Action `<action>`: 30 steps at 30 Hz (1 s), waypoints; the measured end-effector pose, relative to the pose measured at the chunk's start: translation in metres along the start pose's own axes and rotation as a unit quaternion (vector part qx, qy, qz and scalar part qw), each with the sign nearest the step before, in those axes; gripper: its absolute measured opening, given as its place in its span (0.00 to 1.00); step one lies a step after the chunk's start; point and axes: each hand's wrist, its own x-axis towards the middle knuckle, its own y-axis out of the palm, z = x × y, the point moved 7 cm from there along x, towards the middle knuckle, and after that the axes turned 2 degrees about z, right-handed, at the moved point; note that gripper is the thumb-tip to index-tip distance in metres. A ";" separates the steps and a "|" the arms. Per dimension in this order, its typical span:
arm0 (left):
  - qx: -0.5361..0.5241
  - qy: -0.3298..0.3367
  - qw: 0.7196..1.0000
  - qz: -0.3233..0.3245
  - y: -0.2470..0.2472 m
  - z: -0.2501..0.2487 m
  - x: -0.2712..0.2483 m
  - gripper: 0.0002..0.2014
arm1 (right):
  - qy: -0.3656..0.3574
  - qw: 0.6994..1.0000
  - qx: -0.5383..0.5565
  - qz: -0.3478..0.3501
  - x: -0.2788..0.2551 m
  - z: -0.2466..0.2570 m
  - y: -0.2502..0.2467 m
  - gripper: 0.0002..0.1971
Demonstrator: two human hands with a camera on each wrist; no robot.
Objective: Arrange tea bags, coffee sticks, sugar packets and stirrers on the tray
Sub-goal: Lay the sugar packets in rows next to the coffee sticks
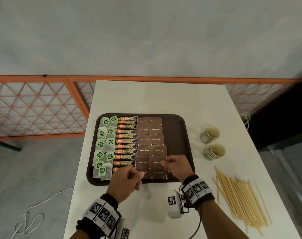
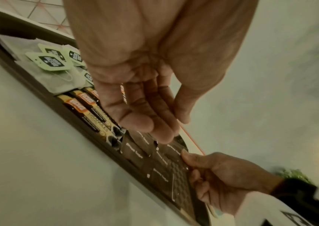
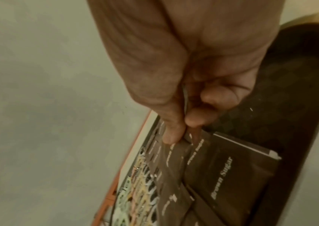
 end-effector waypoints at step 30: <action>0.238 0.052 0.946 0.215 0.233 -0.018 -0.007 0.11 | 0.095 0.969 -0.108 -0.201 -0.105 -0.179 -0.105 0.03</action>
